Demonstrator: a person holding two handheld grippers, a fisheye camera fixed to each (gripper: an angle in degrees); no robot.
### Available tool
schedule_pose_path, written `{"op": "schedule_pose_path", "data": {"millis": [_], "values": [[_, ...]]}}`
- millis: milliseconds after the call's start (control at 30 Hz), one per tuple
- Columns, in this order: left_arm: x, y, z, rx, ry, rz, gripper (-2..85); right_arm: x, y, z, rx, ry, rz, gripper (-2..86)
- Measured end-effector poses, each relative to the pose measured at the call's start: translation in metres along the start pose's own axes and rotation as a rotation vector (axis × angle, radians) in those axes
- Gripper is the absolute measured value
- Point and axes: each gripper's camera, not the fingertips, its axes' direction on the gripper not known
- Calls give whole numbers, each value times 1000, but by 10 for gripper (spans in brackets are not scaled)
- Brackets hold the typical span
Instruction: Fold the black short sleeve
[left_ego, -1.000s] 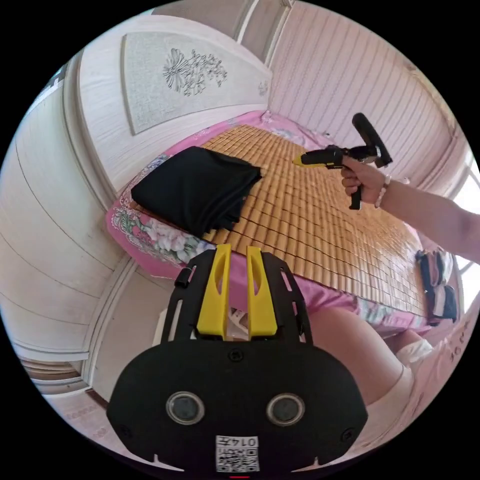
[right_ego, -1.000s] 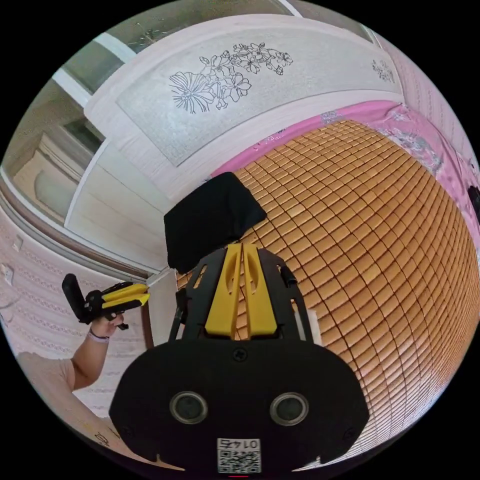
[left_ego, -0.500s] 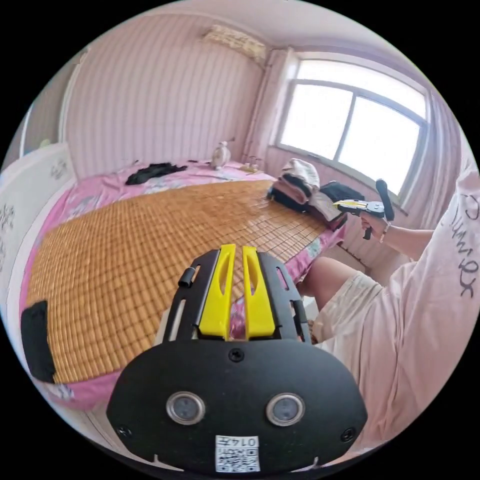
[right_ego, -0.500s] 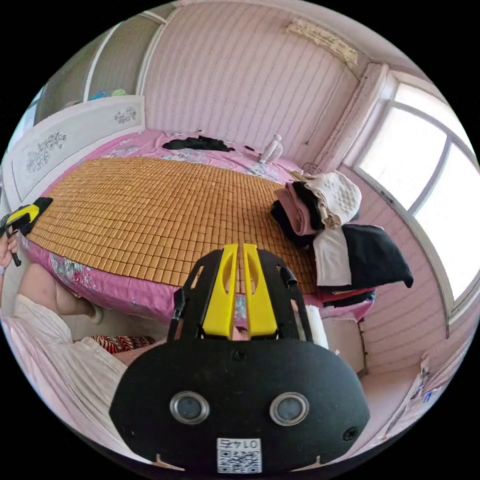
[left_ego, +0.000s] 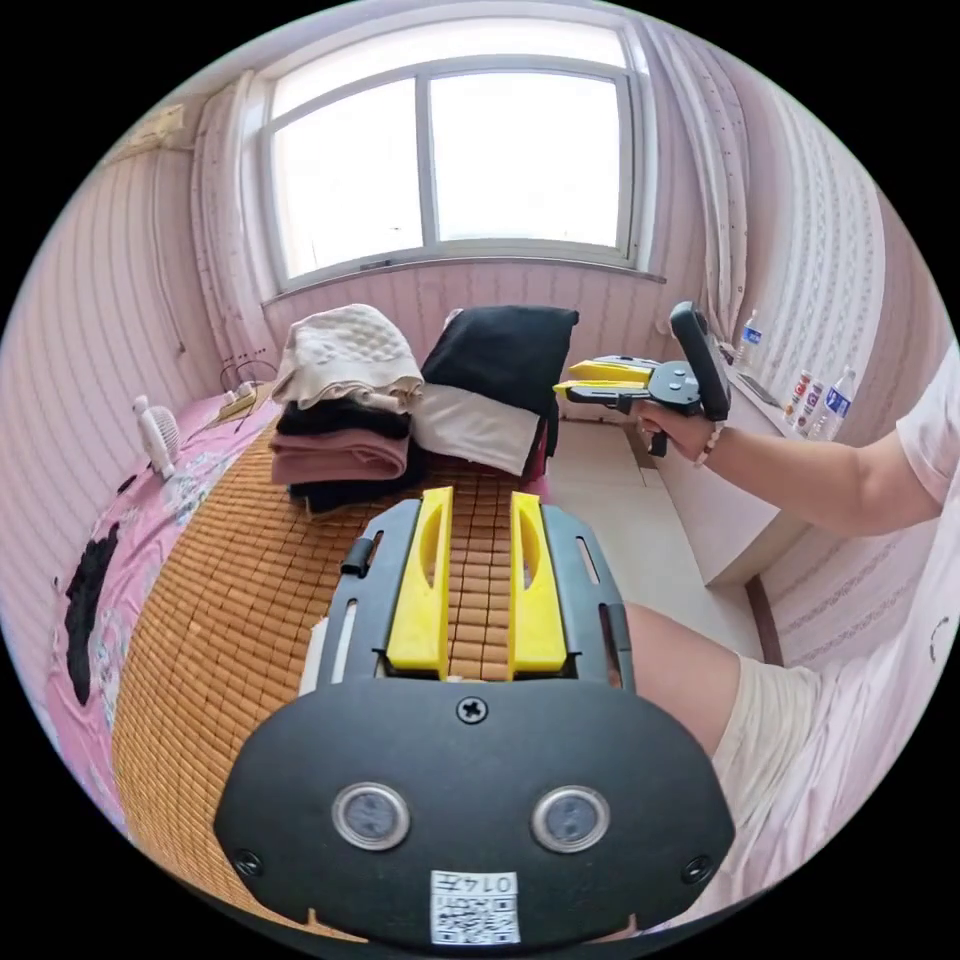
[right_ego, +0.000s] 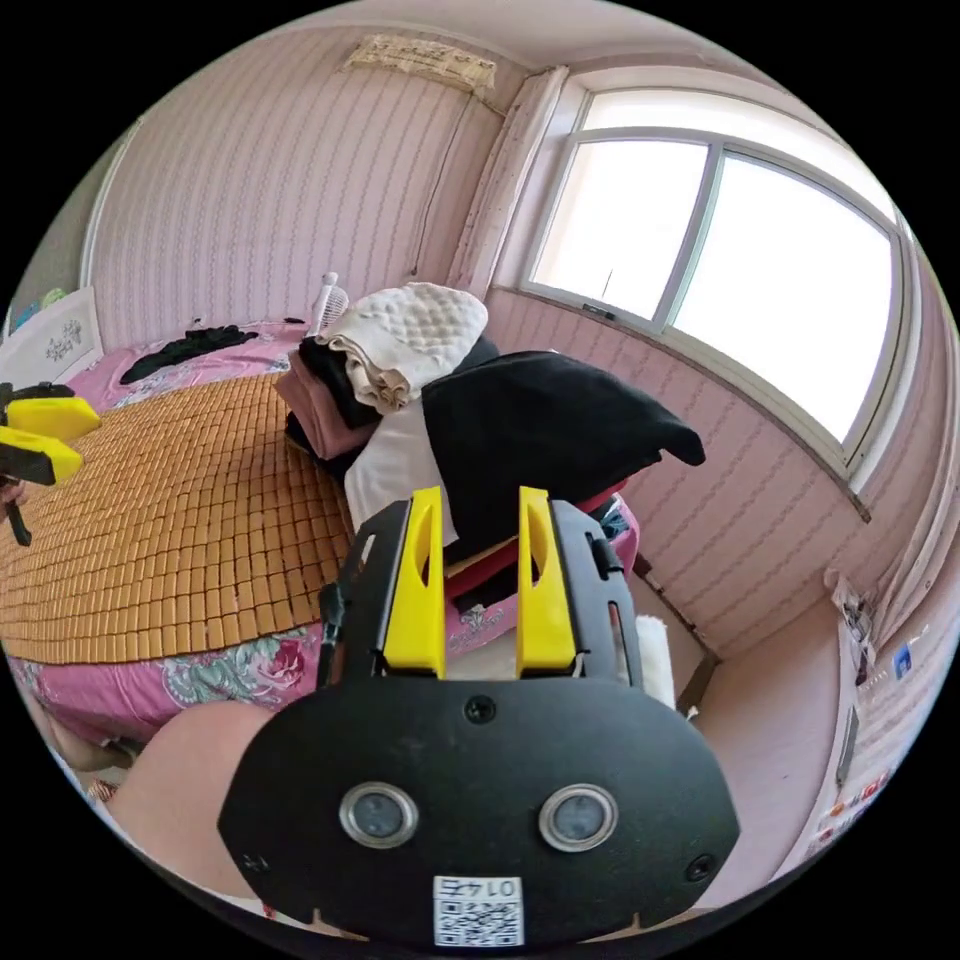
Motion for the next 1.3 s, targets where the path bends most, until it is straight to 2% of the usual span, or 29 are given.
{"op": "schedule_pose_path", "data": {"millis": [100, 233, 300, 400, 500, 600, 767, 900, 1000, 1067, 1167, 1300], "values": [[14, -56, 71, -5, 53, 108, 108, 43, -20, 15, -71, -35, 226, 121], [45, -113, 164, -43, 144, 181, 121, 91, -31, 2, -111, -321, 390, 49], [56, -128, 188, -41, 157, 178, 122, 102, -38, -29, -104, -379, 365, 39], [68, -141, 193, 8, 190, 156, 120, 101, -52, -115, 4, -406, 248, 28], [80, -143, 166, 95, 153, 209, 114, 87, -70, -205, 107, -498, 130, 23], [77, -129, 119, 183, 108, 176, 79, 58, -88, -269, 148, -620, 9, 19], [27, -52, 6, 257, -81, -21, 7, -29, -119, -340, 178, -851, -219, 17], [-14, 16, -74, 248, -258, -177, -7, -138, -139, -394, 207, -1122, -356, 17], [-40, 67, -141, 255, -408, -267, -9, -198, -144, -434, 268, -1284, -380, 18], [-54, 105, -184, 260, -484, -305, -9, -224, -140, -447, 280, -1322, -377, 19], [-71, 170, -207, 209, -470, -404, -10, -265, -115, -435, 159, -1291, -380, 21], [-89, 284, -196, 43, -449, -604, -9, -315, -40, -360, -207, -1165, -420, 33]]}}
